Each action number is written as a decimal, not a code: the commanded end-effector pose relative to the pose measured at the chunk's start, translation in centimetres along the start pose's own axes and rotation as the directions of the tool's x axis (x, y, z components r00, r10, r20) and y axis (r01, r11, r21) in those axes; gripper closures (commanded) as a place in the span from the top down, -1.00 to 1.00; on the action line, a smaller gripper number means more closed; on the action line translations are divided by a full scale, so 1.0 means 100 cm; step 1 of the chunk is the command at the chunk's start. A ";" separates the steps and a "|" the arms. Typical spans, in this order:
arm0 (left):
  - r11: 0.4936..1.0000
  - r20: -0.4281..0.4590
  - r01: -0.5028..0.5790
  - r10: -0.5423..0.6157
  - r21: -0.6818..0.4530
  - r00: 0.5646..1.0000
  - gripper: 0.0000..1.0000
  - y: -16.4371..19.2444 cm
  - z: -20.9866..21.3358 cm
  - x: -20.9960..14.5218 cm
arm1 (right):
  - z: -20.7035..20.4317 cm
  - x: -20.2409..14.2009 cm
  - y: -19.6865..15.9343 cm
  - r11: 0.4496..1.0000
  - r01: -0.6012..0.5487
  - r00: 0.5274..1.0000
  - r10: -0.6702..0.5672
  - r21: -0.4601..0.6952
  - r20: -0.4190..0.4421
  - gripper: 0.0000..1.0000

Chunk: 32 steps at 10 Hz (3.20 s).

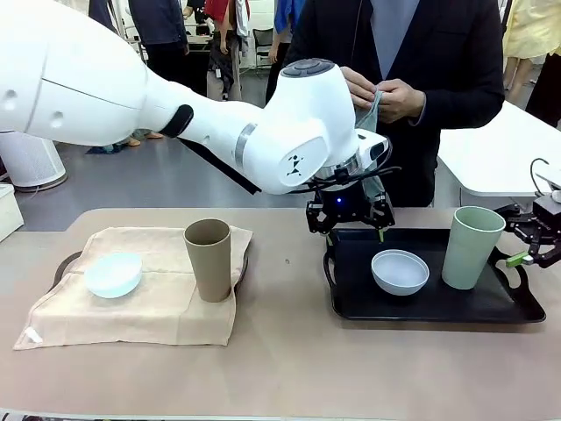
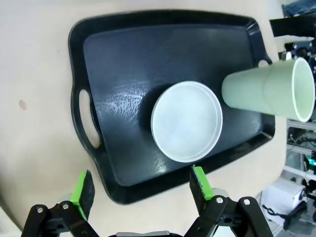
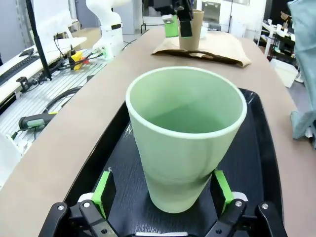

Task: Set up a tray with a mat and arrange the tableware.
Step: Pick up the Picnic Bowl and Reusable plastic cup from the Handle tray in front of the human's position and hold them in the air.

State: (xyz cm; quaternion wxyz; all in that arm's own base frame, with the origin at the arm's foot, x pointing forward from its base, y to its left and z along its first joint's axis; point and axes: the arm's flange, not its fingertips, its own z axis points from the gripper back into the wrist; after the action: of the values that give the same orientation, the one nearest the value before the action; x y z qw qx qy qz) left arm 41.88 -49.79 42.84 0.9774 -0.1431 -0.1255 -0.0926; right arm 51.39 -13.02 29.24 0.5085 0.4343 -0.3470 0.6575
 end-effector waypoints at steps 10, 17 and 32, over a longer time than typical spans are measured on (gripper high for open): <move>0.999 0.019 0.046 -0.046 0.002 0.999 1.00 -0.011 -0.072 0.006 | -0.041 -0.026 -0.020 0.992 0.024 1.000 -0.025 -0.126 -0.003 1.00; 1.000 0.010 0.000 -0.001 0.023 1.000 1.00 -0.006 -0.086 0.023 | -0.057 -0.014 -0.016 0.995 -0.002 0.995 0.012 -0.104 0.101 1.00; 0.999 -0.083 -0.016 0.012 -0.043 0.996 0.77 -0.017 -0.100 0.019 | -0.055 0.009 -0.003 1.000 0.001 0.993 0.001 -0.018 0.120 1.00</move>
State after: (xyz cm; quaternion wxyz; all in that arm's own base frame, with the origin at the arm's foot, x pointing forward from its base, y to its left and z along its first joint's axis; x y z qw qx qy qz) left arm 44.99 -54.79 34.23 0.9793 -0.1599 -0.0892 -0.0863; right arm 50.81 -8.05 27.76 0.4868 0.4714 -0.3932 0.6214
